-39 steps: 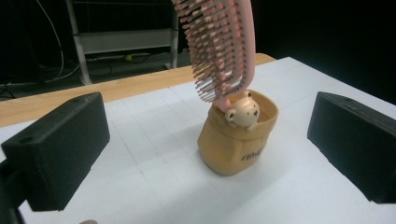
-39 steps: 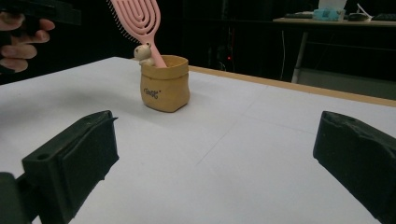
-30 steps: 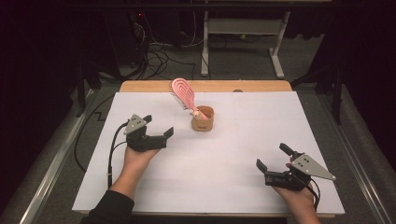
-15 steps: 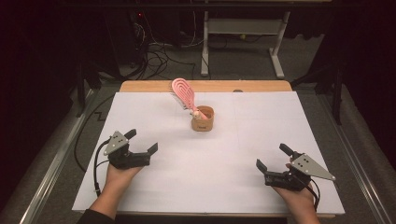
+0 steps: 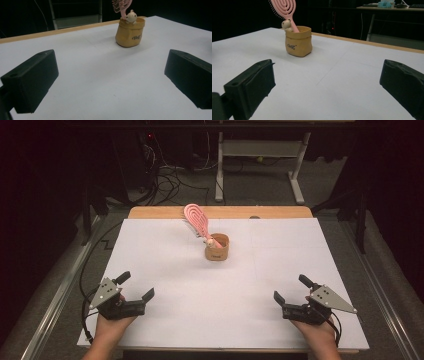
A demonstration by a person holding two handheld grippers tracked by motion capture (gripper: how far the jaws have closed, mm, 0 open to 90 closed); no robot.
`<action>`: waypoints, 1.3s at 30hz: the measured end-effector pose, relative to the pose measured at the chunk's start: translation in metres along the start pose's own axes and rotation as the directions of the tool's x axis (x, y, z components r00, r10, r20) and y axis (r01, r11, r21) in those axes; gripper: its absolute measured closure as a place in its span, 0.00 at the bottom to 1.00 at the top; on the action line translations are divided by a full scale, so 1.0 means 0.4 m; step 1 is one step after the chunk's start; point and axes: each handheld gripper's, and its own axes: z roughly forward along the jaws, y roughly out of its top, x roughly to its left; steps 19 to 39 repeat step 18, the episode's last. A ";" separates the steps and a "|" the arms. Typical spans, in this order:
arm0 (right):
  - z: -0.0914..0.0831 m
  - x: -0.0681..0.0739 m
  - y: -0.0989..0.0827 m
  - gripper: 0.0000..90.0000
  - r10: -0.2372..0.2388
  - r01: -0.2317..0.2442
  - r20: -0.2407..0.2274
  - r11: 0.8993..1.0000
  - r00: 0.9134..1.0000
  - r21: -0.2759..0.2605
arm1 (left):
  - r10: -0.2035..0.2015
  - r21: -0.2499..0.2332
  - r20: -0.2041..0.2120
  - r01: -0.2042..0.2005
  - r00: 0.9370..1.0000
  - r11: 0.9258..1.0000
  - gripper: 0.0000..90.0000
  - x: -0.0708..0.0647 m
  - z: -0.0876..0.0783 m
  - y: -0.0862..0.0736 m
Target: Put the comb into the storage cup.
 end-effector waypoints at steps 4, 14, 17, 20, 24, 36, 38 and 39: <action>-0.003 0.003 0.001 0.00 -0.002 0.002 0.006 1.000 1.000 -0.004 | 0.010 -0.037 0.010 -0.010 1.000 0.999 0.00 -0.006 -0.014 0.007; -0.009 0.000 -0.001 0.00 -0.001 0.001 0.015 1.000 1.000 -0.002 | -0.016 -0.051 0.026 0.017 1.000 0.999 0.00 0.000 -0.012 0.010; -0.016 -0.003 0.001 0.00 -0.001 0.001 0.019 1.000 1.000 -0.010 | -0.013 -0.052 0.023 0.015 1.000 0.999 0.00 -0.002 -0.014 0.012; -0.017 -0.004 0.001 0.00 -0.005 0.006 0.019 1.000 1.000 -0.013 | -0.013 -0.052 0.023 0.014 1.000 0.999 0.00 -0.002 -0.013 0.012; -0.017 -0.004 0.001 0.00 -0.005 0.006 0.019 1.000 1.000 -0.013 | -0.013 -0.052 0.023 0.014 1.000 0.999 0.00 -0.002 -0.013 0.012; -0.017 -0.004 0.001 0.00 -0.005 0.006 0.019 1.000 1.000 -0.013 | -0.013 -0.052 0.023 0.014 1.000 0.999 0.00 -0.002 -0.013 0.012; -0.017 -0.004 0.001 0.00 -0.005 0.006 0.019 1.000 1.000 -0.013 | -0.013 -0.052 0.023 0.014 1.000 0.999 0.00 -0.002 -0.013 0.012; -0.017 -0.004 0.001 0.00 -0.005 0.006 0.019 1.000 1.000 -0.013 | -0.013 -0.052 0.023 0.014 1.000 0.999 0.00 -0.002 -0.013 0.012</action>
